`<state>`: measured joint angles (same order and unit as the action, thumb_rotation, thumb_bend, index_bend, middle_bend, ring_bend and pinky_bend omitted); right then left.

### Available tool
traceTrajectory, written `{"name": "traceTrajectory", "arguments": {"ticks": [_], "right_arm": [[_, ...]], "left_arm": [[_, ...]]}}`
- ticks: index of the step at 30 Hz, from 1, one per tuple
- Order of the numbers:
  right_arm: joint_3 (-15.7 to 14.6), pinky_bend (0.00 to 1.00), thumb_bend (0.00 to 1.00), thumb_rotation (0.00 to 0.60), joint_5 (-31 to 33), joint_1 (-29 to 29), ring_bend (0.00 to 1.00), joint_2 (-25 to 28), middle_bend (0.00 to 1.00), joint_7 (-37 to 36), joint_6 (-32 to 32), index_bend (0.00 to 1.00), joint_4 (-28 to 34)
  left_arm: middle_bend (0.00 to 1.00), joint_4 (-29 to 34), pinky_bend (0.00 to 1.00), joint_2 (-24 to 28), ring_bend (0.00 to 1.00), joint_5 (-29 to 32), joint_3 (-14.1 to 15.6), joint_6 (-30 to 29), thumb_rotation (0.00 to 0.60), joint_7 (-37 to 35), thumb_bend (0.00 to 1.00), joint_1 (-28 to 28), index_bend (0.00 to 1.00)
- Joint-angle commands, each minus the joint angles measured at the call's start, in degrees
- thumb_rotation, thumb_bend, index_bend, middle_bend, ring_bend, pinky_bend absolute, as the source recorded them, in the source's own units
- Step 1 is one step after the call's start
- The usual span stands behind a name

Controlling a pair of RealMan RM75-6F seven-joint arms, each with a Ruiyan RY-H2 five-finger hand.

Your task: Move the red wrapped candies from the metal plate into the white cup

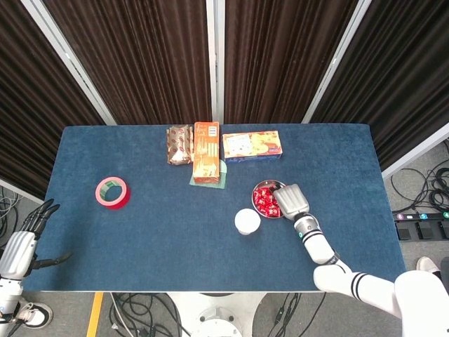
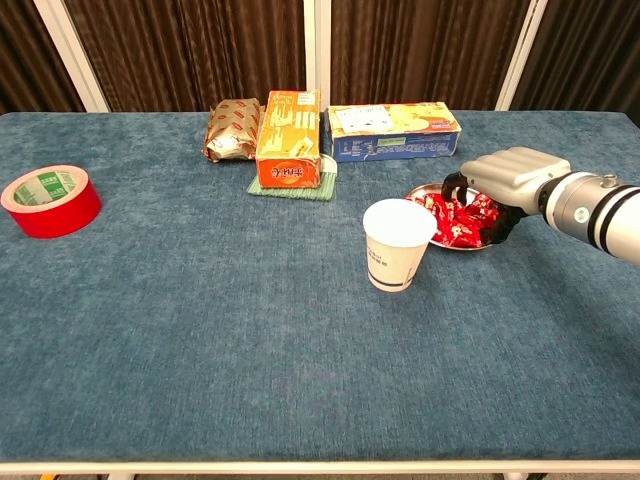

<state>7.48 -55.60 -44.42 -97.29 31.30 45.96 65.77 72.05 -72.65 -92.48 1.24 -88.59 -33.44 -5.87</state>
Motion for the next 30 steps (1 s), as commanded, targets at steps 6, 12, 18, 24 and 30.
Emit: {"name": "traceTrajectory", "arguments": {"ticks": [6,12,18,24,30], "right_arm": [[0.1,0.93,0.24,0.6,0.2,0.0,0.87,0.2,0.52,0.0,0.6,0.51,0.4],[0.2,0.94,0.29,0.6,-1.4,0.1,0.89,0.5,0.58,0.0,2.7,0.59,1.5],[-0.2,0.95,0.3,0.6,-1.5,0.4,0.9,0.2,0.6,0.8,3.6,0.62,1.2],[0.1,0.95,0.32,0.6,-1.4,0.2,0.9,-0.4,0.62,0.8,3.6,0.64,0.7],[1.1,0.96,0.33,0.6,-4.7,0.2,0.91,1.5,0.64,0.7,7.6,0.68,4.1]], "left_arm": [[0.08,-0.2,0.11,-0.1,0.03,-0.1,0.0,-0.2,0.6,-0.6,0.14,0.0,0.13],[0.08,-0.2,0.11,0.0,0.03,-0.2,0.0,-0.3,0.6,-1.1,0.14,-0.1,0.13],[0.08,-0.2,0.11,-0.1,0.03,-0.3,0.1,-0.4,0.6,-1.1,0.14,-0.1,0.13],[0.08,-0.4,0.11,0.0,0.03,0.0,0.1,-0.4,0.6,-1.6,0.14,0.0,0.13],[0.08,-0.4,0.11,0.0,0.03,0.0,0.0,-0.3,0.6,-1.7,0.14,-0.1,0.13]]}}
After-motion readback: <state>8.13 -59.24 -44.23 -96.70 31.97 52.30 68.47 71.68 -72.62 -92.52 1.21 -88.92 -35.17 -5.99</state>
